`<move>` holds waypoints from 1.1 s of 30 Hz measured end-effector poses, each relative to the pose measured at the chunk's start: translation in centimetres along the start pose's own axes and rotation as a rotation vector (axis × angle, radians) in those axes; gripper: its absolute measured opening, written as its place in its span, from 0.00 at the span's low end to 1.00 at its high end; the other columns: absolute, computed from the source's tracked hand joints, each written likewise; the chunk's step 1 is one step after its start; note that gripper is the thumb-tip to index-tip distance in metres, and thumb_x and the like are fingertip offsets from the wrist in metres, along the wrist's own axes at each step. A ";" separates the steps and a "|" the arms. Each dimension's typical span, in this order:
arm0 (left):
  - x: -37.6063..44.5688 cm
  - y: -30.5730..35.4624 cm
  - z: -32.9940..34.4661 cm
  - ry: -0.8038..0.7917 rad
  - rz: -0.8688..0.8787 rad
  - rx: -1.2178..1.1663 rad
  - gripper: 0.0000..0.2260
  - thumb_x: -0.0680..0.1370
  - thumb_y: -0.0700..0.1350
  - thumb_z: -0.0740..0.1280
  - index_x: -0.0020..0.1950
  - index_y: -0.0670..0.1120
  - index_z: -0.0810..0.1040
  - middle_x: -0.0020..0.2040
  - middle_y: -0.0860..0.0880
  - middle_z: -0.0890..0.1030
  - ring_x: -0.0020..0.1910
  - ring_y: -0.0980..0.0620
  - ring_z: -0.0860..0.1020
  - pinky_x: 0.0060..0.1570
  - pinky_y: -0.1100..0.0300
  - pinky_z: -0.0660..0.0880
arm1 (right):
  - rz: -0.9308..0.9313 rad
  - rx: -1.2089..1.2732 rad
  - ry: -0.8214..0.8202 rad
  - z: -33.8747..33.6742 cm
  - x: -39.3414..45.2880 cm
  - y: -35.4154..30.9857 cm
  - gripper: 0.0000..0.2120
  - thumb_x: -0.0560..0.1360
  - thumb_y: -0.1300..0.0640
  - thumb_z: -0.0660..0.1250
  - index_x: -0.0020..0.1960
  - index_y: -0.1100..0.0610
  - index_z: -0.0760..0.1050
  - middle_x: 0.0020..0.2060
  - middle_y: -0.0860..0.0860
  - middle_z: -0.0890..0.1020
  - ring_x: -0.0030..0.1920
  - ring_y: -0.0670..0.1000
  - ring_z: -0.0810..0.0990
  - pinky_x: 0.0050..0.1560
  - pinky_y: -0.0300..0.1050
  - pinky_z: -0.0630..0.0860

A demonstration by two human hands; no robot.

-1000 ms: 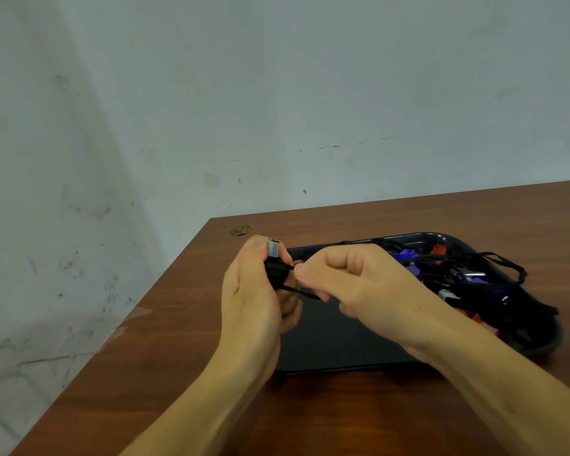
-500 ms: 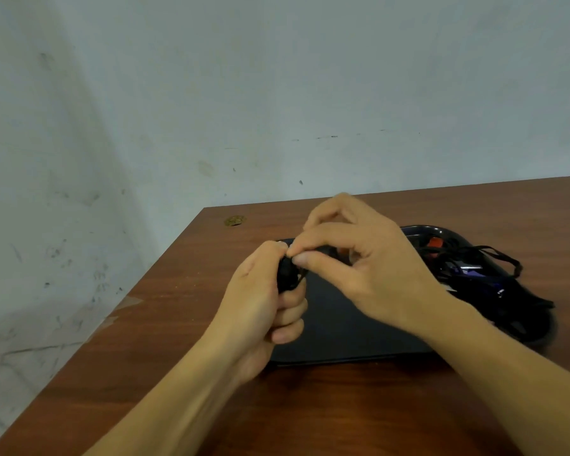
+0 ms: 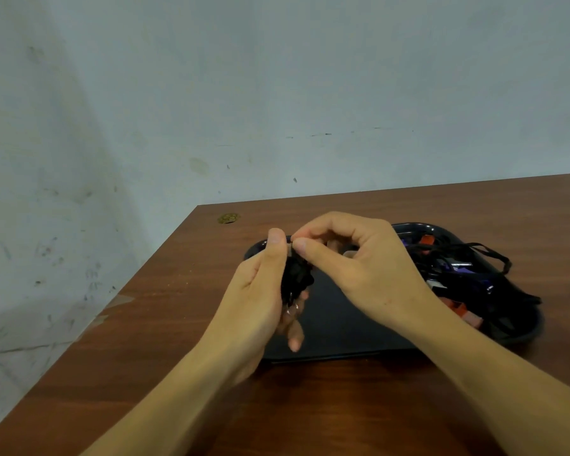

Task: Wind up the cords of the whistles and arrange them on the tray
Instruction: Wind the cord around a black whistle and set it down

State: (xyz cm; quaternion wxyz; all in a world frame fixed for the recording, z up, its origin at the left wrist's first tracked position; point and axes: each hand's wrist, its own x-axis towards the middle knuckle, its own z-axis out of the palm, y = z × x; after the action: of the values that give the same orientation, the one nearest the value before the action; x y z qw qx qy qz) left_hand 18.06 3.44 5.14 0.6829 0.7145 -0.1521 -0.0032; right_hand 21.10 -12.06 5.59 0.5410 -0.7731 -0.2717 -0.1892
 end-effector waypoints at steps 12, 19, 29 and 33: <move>-0.2 0.2 -0.8 -0.064 0.276 0.498 0.16 0.82 0.58 0.54 0.55 0.52 0.77 0.30 0.49 0.75 0.20 0.50 0.72 0.21 0.55 0.70 | 0.061 0.086 -0.078 -0.7 -0.2 -0.9 0.04 0.78 0.55 0.69 0.44 0.49 0.81 0.36 0.42 0.82 0.37 0.41 0.80 0.38 0.32 0.74; 0.2 -0.7 -0.8 0.248 0.562 0.789 0.14 0.82 0.48 0.53 0.37 0.53 0.70 0.30 0.56 0.69 0.31 0.56 0.72 0.32 0.72 0.64 | 0.437 0.448 -0.051 1.1 -1.0 -1.3 0.08 0.76 0.50 0.70 0.48 0.54 0.83 0.35 0.46 0.82 0.36 0.42 0.78 0.31 0.37 0.75; -0.3 -0.8 -0.6 0.246 0.658 0.757 0.04 0.81 0.50 0.55 0.54 0.59 0.63 0.34 0.52 0.79 0.28 0.55 0.77 0.27 0.70 0.66 | 0.339 0.433 0.008 1.8 -1.9 -1.7 0.10 0.81 0.53 0.64 0.50 0.56 0.82 0.40 0.53 0.86 0.39 0.48 0.86 0.31 0.39 0.79; -0.1 -0.8 -0.4 0.182 0.680 0.728 0.03 0.82 0.48 0.55 0.53 0.56 0.65 0.41 0.55 0.80 0.33 0.54 0.80 0.30 0.66 0.71 | 0.222 0.344 0.032 1.9 -2.0 -1.3 0.11 0.82 0.56 0.63 0.49 0.58 0.82 0.37 0.53 0.85 0.37 0.50 0.84 0.38 0.41 0.82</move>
State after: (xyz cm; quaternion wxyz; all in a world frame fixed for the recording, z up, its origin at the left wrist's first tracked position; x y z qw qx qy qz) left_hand 18.24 3.91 4.38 0.3625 0.8137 -0.3071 0.3349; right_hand 18.73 -10.37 4.75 0.6869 -0.6914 -0.2045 -0.0912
